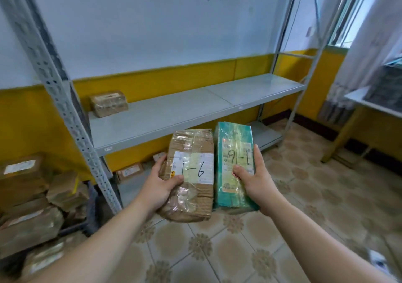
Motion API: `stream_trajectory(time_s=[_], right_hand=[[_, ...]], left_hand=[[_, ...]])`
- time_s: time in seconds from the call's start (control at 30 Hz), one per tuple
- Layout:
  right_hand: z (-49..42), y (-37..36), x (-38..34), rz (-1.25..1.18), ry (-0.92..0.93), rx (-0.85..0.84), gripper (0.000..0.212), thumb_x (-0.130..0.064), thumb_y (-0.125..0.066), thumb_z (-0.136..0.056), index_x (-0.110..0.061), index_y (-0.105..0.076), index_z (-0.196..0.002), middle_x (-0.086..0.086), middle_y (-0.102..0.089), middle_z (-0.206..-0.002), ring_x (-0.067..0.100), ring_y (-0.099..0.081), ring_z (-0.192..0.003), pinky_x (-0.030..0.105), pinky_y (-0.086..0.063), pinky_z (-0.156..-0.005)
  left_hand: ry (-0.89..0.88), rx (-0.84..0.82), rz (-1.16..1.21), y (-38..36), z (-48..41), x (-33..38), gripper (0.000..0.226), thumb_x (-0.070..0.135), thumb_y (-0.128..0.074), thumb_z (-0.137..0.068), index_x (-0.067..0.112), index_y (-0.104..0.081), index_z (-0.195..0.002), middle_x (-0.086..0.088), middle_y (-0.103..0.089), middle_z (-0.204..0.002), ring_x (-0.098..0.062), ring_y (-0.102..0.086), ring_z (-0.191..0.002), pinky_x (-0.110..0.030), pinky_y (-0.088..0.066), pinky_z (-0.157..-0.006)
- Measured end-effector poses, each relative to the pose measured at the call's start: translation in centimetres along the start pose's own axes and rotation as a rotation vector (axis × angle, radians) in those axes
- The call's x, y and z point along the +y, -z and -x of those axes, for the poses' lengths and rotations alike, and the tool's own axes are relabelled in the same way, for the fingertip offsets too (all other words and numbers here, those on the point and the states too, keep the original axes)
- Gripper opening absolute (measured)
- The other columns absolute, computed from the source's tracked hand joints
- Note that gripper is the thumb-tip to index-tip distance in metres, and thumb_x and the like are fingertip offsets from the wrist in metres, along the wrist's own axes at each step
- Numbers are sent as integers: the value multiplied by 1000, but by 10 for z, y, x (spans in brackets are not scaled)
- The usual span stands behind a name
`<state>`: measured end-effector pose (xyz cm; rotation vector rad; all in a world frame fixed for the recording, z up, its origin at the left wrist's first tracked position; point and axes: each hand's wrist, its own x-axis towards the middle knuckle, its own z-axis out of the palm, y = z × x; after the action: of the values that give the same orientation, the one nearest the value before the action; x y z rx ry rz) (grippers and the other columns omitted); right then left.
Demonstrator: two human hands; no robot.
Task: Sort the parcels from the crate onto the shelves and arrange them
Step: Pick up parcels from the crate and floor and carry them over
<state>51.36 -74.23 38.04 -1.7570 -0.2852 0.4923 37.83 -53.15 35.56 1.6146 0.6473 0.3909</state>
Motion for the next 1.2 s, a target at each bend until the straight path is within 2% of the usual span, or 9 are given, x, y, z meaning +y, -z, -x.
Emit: stream_trajectory(time_s=[0.07,0.17,0.23,0.33,0.63,0.8,0.9,1.03,1.2], right_hand=[[-12,7,10,12,-31,4,82,-23,-60,-99,-56,-6,-150,-6,-62,-119,20,-75,-81,45,-62,-69],[-42,9,22,18,-87,8,81,-24,-58,-100,-53,-5,-152,-11,-60,-109,16,-75,-73,32,-59,-55],[-68,5,27,31,-126,-1,81,-24,-58,-100,-53,-4,-152,-10,-60,-107,15,-75,-69,28,-56,-51],[-115,-6,28,57,-153,-16,82,-24,-58,-100,-53,-2,-152,-9,-61,-106,17,-75,-70,29,-56,-52],[-257,-41,16,95,-242,-92,82,-27,-57,-101,-49,2,-154,-4,-62,-113,13,-74,-69,24,-55,-50],[-320,-57,31,101,-318,-166,82,-30,-57,-101,-50,3,-153,-2,-64,-115,15,-75,-73,27,-57,-54],[-364,-69,52,102,-385,-222,81,-29,-58,-100,-52,0,-153,1,-64,-120,18,-76,-79,39,-63,-66],[-427,-98,97,141,-417,-330,82,-25,-59,-99,-52,-2,-153,-2,-65,-114,20,-75,-83,46,-63,-72],[-503,-152,170,188,-436,-456,85,-25,-59,-99,-55,0,-151,-1,-65,-110,20,-76,-78,43,-63,-68]], left_hand=[[21,-14,-12,-12,-12,-8,80,9,-74,-82,28,-32,-147,1,-61,-117,-2,-62,-92,-15,-50,-68],[55,-33,-32,-25,-46,-24,78,9,-74,-82,31,-33,-146,3,-62,-116,-10,-63,-96,-29,-53,-81],[86,-35,-21,-30,-72,-34,76,7,-72,-83,30,-34,-145,9,-62,-107,-7,-63,-92,-25,-53,-74],[104,-40,-11,-34,-118,-46,72,3,-70,-84,27,-35,-143,15,-60,-100,2,-59,-84,-12,-48,-60],[200,-23,10,-26,-260,-62,78,5,-71,-84,26,-31,-148,0,-65,-113,-3,-64,-82,-13,-50,-54],[293,22,-42,-22,-301,-81,76,8,-73,-84,20,-34,-148,5,-64,-105,-2,-62,-83,-12,-48,-57],[350,67,-98,-22,-320,-102,68,13,-72,-85,21,-38,-143,8,-64,-108,0,-61,-85,-13,-45,-62],[455,210,-93,-26,-347,-146,68,13,-72,-85,27,-39,-142,3,-65,-121,-10,-61,-84,-37,-54,-80],[515,293,-119,-29,-395,-224,65,11,-71,-86,29,-41,-141,18,-62,-104,5,-59,-88,-14,-43,-67]])
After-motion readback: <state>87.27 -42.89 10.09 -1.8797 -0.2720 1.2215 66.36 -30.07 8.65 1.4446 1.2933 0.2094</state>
